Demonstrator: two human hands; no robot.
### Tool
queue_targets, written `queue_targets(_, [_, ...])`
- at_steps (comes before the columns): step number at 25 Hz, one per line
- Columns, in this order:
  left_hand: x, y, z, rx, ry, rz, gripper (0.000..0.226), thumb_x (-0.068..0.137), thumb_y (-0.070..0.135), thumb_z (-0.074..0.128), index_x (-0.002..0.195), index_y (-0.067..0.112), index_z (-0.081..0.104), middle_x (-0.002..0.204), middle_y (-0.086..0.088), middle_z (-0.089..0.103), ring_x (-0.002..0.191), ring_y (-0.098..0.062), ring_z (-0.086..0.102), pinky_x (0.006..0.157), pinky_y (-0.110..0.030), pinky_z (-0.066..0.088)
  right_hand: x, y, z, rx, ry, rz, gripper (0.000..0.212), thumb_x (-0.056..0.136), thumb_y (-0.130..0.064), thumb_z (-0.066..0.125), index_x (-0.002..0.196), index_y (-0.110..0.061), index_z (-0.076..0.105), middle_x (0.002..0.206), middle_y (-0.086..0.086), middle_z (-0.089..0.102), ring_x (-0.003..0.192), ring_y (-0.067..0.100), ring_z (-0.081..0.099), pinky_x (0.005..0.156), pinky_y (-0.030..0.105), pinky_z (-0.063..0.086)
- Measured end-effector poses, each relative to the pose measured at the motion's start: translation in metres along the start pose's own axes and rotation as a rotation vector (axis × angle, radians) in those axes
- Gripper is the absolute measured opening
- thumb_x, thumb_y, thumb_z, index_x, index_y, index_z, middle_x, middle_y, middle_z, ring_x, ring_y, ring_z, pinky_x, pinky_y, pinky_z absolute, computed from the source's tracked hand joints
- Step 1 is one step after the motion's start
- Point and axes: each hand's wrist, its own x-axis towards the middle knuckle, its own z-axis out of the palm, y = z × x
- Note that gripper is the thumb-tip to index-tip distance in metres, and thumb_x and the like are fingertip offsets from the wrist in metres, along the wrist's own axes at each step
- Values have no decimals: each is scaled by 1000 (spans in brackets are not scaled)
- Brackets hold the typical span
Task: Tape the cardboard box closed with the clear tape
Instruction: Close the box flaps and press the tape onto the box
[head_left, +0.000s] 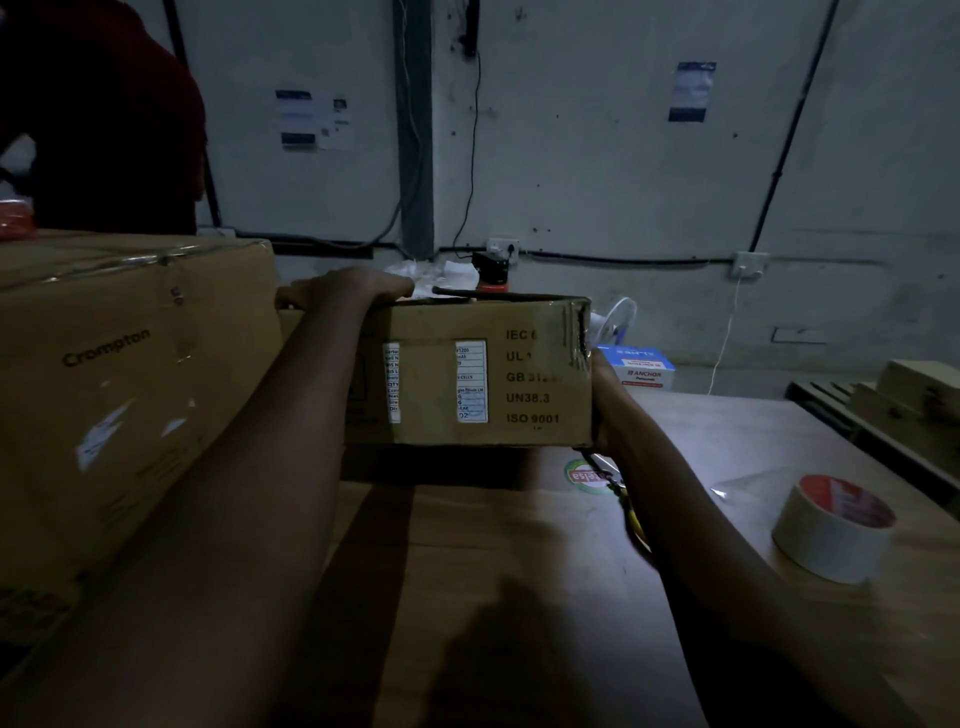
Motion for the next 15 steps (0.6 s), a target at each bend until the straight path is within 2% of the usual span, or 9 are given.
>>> queue_targets(3, [-1,-1,12,49,-5,-26,102,69,80,44,149,17,31,155,-18,28,138,-38,30,113,-51,21,3,9,-5,-69,62,-35,55,94,-61,36,91,-14,65,87,12,73,78,28,70,72,41,57])
queue_targets(5, [-8,-8,25,81,-12,-61,116,56,86,40,150,20,27,156,-19,24,139,-40,27,112,-53,22,1,18,-8,-183,86,-47,51,96,-58,35,92,-16,64,88,11,71,84,28,69,79,43,56])
queue_targets(6, [-14,-11,33,92,-10,-68,114,59,86,39,151,20,26,157,-20,21,140,-40,24,113,-53,21,-2,26,-9,-244,111,-41,50,96,-56,34,95,-16,63,89,11,71,87,28,68,82,43,56])
queue_targets(9, [-30,-19,58,161,25,-54,88,85,74,35,150,16,28,157,-25,14,142,-41,16,112,-50,16,-3,52,-18,-384,139,12,46,95,-54,33,102,-17,60,102,14,68,96,29,64,81,41,55])
queue_targets(10, [-31,-23,66,157,-9,-50,88,84,74,32,149,15,30,156,-26,15,141,-43,15,113,-52,17,-4,55,-19,-404,155,8,42,96,-53,34,101,-20,58,106,14,65,97,30,62,81,41,53])
queue_targets(13, [-21,-34,83,120,-42,-4,108,59,82,17,147,21,33,153,-26,23,138,-47,21,107,-62,22,-5,48,-16,-304,194,-29,40,95,-55,35,104,-21,54,106,14,61,94,28,58,77,38,50])
queue_targets(15, [-8,-34,92,96,-33,18,100,64,78,11,147,26,31,154,-26,21,139,-48,18,107,-63,21,-2,37,-11,-162,119,-62,52,86,-60,50,114,-16,52,107,15,63,96,30,60,83,40,51])
